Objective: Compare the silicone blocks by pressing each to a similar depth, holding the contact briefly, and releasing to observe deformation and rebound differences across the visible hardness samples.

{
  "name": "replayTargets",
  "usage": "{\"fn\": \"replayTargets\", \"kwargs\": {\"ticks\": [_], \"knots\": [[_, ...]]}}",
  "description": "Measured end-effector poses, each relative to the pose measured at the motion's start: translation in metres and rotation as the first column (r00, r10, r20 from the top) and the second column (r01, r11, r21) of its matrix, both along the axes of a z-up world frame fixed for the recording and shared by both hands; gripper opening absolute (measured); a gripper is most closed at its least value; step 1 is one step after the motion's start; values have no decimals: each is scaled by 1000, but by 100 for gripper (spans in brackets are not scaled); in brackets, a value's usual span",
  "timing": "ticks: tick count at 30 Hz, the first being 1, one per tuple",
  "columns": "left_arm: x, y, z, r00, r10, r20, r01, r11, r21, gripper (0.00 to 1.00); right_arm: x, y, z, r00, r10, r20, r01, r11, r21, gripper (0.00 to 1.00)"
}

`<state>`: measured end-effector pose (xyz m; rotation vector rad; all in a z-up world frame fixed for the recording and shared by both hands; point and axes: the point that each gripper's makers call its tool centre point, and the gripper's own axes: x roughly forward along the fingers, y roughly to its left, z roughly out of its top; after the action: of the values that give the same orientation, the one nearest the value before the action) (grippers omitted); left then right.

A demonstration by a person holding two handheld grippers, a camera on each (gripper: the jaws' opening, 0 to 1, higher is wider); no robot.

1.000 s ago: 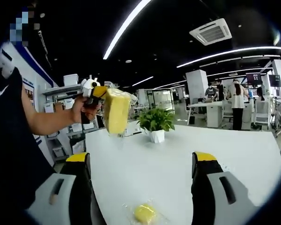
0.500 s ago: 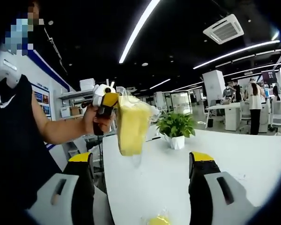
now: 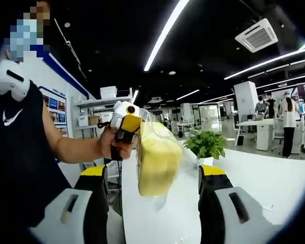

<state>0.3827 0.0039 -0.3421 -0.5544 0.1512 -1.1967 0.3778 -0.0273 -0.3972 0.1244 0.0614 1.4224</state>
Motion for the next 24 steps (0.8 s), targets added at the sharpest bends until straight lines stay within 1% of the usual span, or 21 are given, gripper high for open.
{"fn": "replayTargets", "kwargs": {"ticks": [6, 8, 11, 13, 15, 17, 19, 21, 24], "knots": [[-3, -2, 4, 1000, -10, 0, 10, 1000, -16, 0, -4, 11, 6, 999, 35, 5, -35, 999, 7, 54], [-4, -3, 4, 1000, -13, 0, 13, 1000, -18, 0, -4, 12, 8, 999, 37, 7, -38, 999, 13, 52], [-7, -3, 8, 1000, -25, 0, 25, 999, -34, 0, -4, 12, 12, 999, 32, 19, -33, 999, 25, 47], [-10, -4, 9, 1000, -29, 5, 29, 999, -39, 0, -6, 13, 16, 999, 39, 13, -39, 998, 45, 42], [-11, -4, 10, 999, -34, 5, 34, 998, -44, 0, -7, 13, 17, 999, 43, 8, -43, 998, 49, 39], [-12, -4, 12, 999, -35, 7, 35, 998, -47, 0, -7, 14, 19, 999, 41, 16, -42, 998, 51, 38], [-12, -3, 14, 999, -34, 12, 34, 998, -50, 0, -8, 14, 20, 999, 39, 11, -39, 998, 44, 38], [-14, -3, 15, 999, -37, 16, 37, 998, -53, 0, -10, 13, 21, 999, 34, 14, -35, 998, 58, 35], [-14, -2, 13, 999, -38, 8, 38, 998, -55, 0, -9, 12, 20, 999, 35, -12, -34, 997, 72, 31]]}}
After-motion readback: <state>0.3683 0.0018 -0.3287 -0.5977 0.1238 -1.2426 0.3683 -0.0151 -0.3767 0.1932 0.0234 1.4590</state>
